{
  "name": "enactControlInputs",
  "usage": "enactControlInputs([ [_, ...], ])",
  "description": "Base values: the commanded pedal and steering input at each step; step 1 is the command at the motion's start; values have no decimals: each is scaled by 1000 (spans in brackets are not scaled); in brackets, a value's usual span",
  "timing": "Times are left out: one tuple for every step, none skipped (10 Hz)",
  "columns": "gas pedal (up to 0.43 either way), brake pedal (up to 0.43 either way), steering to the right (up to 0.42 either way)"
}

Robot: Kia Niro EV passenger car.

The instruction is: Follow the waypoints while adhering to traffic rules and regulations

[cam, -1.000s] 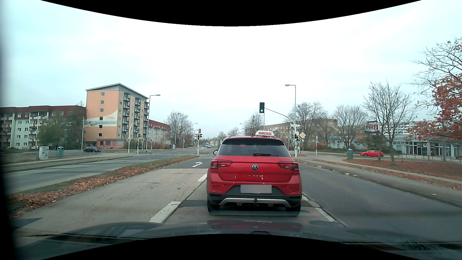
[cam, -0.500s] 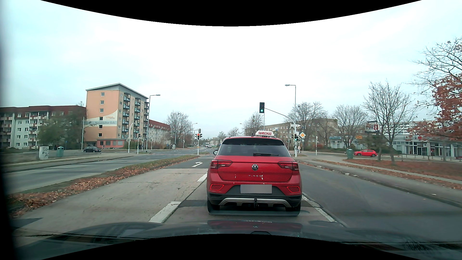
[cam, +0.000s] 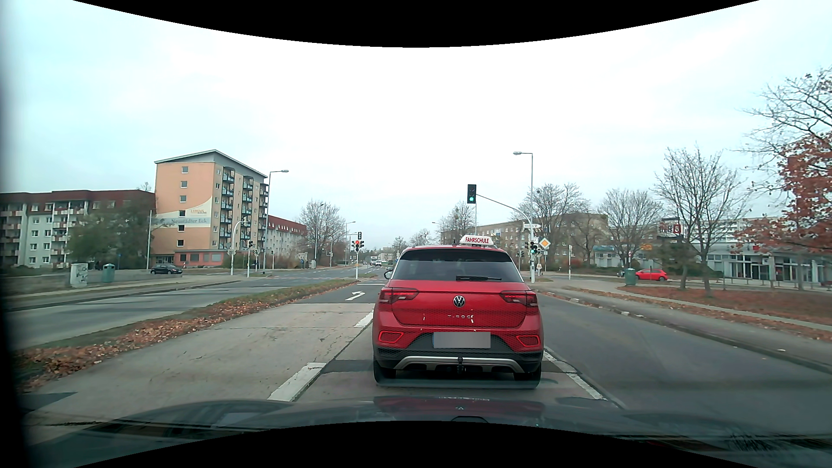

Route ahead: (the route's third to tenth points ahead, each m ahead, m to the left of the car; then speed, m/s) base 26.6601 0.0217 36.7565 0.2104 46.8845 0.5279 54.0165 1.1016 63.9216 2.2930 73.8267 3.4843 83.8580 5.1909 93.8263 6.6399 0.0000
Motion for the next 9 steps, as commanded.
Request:
enactControlInputs([
  [0, 323, -14],
  [0, 329, -13],
  [0, 329, -14],
  [0, 323, -14],
  [0, 293, -14],
  [0, 152, -13],
  [0, 0, -13],
  [0, 0, -13],
  [0, 0, -14],
])
